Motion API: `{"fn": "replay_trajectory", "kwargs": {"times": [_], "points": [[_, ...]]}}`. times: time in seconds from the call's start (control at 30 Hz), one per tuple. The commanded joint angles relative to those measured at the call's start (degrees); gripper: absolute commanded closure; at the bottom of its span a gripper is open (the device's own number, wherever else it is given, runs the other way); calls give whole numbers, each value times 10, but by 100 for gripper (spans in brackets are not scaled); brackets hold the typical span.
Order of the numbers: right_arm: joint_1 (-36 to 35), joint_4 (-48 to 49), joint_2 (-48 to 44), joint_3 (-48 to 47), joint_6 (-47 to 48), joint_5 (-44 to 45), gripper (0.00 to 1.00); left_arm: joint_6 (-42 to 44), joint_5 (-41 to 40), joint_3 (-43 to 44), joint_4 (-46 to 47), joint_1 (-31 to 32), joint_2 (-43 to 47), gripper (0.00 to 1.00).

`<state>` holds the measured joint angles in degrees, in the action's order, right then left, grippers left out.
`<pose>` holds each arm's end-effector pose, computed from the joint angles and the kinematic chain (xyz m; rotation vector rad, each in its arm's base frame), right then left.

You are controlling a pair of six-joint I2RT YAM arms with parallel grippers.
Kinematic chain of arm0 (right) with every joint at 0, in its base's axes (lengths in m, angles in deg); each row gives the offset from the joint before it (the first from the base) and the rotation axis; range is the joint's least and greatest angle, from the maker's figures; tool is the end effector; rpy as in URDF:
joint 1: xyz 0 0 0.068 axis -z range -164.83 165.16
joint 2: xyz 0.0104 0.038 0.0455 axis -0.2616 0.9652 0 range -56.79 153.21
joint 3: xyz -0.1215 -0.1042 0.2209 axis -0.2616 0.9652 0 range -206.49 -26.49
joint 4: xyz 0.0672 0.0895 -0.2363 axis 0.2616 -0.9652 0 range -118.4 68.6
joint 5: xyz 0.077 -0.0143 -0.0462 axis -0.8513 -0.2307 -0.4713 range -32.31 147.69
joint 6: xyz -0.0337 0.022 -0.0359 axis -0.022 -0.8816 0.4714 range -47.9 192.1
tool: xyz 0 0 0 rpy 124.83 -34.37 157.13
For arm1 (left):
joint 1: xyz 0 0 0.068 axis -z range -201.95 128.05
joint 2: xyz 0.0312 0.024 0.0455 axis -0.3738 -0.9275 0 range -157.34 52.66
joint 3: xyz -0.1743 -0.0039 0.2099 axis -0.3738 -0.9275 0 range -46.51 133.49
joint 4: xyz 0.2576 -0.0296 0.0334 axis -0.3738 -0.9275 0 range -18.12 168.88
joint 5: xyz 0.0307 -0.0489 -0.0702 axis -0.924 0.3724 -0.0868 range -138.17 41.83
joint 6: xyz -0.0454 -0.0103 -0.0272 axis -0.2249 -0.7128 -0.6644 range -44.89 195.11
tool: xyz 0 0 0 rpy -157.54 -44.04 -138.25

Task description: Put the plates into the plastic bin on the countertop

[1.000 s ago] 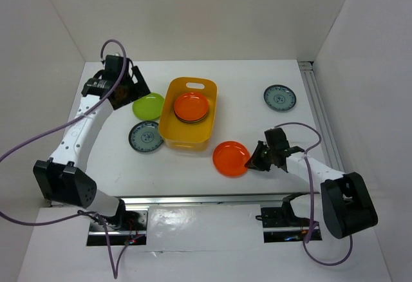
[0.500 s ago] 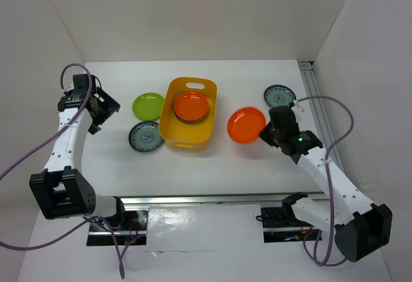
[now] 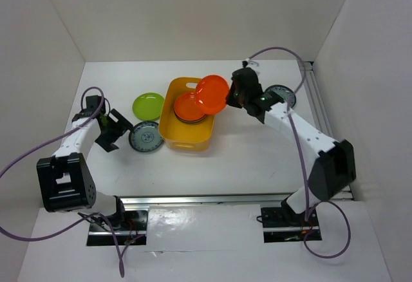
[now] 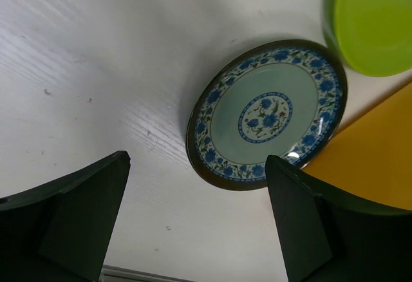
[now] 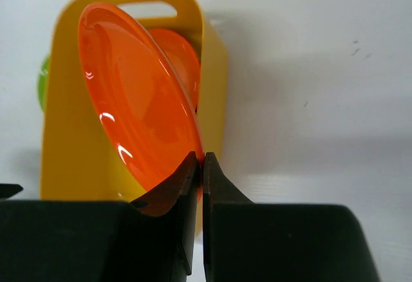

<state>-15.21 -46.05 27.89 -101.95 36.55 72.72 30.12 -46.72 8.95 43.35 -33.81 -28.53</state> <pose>0.2954 0.1624 0.3359 0.2492 2.1502 0.3873 0.2731 0.0566 0.2260 -1.2580 2.3423 -0.2266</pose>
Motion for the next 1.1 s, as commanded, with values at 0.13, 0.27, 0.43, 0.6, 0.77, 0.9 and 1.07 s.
{"fn": "replay_trajectory", "kwargs": {"times": [0.13,0.27,0.43,0.6,0.77,0.9,1.07], "points": [[-7,78,141,-142,87,-72,100,30,64,-74,92,-8,-10,0],[-7,72,195,-199,92,-90,100,30,87,-79,103,-13,-37,0],[-7,49,265,-238,98,-91,100,30,93,-79,108,-13,-55,0],[-12,49,291,-250,103,-91,100,30,104,-84,127,-13,-60,0],[-12,47,319,-261,115,-91,99,30,104,-90,127,-13,-71,0],[-12,65,319,-246,116,-104,74,25,99,-95,127,-13,-71,0],[-36,100,305,-246,132,-134,27,25,99,-95,127,0,-77,0]]}}
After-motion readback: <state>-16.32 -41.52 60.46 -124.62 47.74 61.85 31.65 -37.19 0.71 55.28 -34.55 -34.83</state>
